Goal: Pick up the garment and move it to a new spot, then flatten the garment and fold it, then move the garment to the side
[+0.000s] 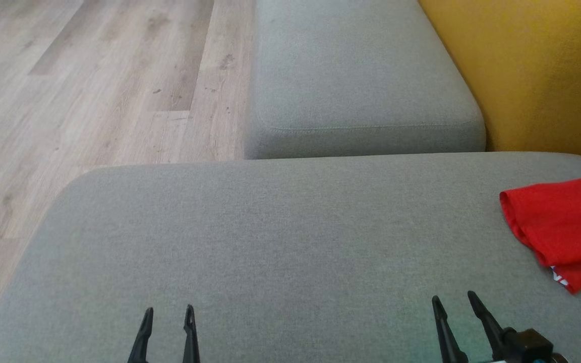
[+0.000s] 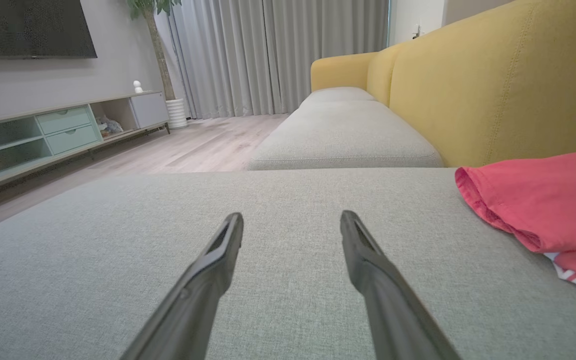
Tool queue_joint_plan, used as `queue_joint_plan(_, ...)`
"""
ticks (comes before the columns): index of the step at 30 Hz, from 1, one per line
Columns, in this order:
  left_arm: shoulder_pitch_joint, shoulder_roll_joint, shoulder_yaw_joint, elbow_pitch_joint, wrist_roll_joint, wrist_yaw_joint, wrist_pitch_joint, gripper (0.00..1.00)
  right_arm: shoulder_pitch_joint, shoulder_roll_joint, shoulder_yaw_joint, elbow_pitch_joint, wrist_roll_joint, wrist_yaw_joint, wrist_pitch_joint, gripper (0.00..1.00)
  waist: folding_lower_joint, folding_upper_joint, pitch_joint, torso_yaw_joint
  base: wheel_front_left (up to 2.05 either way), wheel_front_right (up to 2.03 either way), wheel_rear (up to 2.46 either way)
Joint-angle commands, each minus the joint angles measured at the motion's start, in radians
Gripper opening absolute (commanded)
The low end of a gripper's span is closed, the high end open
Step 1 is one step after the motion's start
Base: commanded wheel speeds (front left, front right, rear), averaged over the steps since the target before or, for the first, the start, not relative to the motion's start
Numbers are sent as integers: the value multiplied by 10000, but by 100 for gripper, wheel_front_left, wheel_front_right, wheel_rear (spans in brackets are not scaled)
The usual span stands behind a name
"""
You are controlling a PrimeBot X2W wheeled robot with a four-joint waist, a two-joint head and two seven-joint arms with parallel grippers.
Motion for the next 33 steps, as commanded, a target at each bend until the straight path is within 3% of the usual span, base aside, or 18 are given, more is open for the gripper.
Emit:
queue_joint_plan(1, -424, -60, 364, -256, 96, -62, -65, 100, -380, -18, 137, -437, -129, 67, -136, 100, 2, -1, -13, -42, 0, 0, 0)
queue_joint_plan(11, -289, -60, 291, -98, 130, -163, -65, 100, -363, 22, 73, -708, -317, 67, -137, 100, 2, -1, 19, -263, 0, 0, 0)
queue_joint_plan(12, 80, 0, -4, 190, 10, -163, 2, 0, 2, 78, -158, -356, -253, 0, 0, 0, 2, -1, 11, -257, 0, 0, 0)
queue_joint_plan(33, -406, -14, 495, 538, -2126, -483, 561, 0, -418, 67, -467, -116, 2051, 9, 556, 0, 3, -1, 366, -298, 0, 0, 0)
